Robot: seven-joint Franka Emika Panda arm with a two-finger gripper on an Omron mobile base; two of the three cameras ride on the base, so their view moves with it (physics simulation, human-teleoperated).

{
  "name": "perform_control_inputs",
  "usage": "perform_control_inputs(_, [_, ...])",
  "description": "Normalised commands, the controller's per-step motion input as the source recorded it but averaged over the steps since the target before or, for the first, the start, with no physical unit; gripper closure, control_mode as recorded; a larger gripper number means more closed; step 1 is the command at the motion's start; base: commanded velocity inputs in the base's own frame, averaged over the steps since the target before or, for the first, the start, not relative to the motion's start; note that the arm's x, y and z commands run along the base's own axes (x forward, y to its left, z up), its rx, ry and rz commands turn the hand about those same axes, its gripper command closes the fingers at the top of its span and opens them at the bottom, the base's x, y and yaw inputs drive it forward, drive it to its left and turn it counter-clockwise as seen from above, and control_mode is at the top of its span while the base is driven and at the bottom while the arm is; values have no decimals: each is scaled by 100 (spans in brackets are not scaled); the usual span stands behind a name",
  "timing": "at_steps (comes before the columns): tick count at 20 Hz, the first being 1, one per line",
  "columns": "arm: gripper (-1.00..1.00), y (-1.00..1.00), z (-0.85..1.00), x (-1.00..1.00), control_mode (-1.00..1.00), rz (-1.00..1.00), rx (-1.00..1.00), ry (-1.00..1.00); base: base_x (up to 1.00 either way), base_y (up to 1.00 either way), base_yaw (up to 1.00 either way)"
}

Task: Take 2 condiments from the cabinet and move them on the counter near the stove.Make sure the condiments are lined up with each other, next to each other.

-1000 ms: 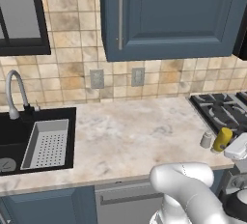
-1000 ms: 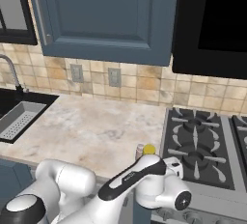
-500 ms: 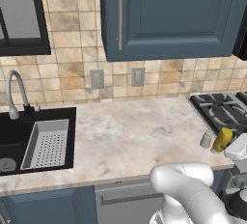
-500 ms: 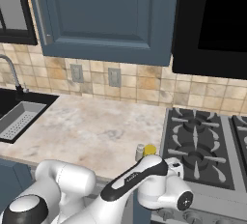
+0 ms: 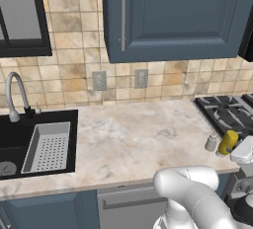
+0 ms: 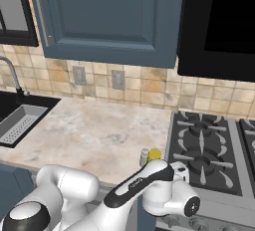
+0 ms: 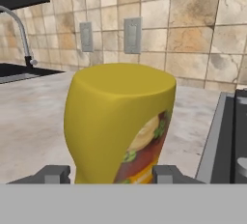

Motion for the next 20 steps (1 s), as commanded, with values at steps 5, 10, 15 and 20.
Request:
perform_control_inputs(5, [100,18,-7,0,-100,0,0,0,0,0,0])
perform_control_inputs(10, [100,23,-2,0,-100,0,0,0,0,0,0])
perform_control_inputs(15, [100,15,0,2,-100,0,0,0,0,0,0])
perform_control_inputs(20, [100,1,-6,8,-100,0,0,0,0,0,0])
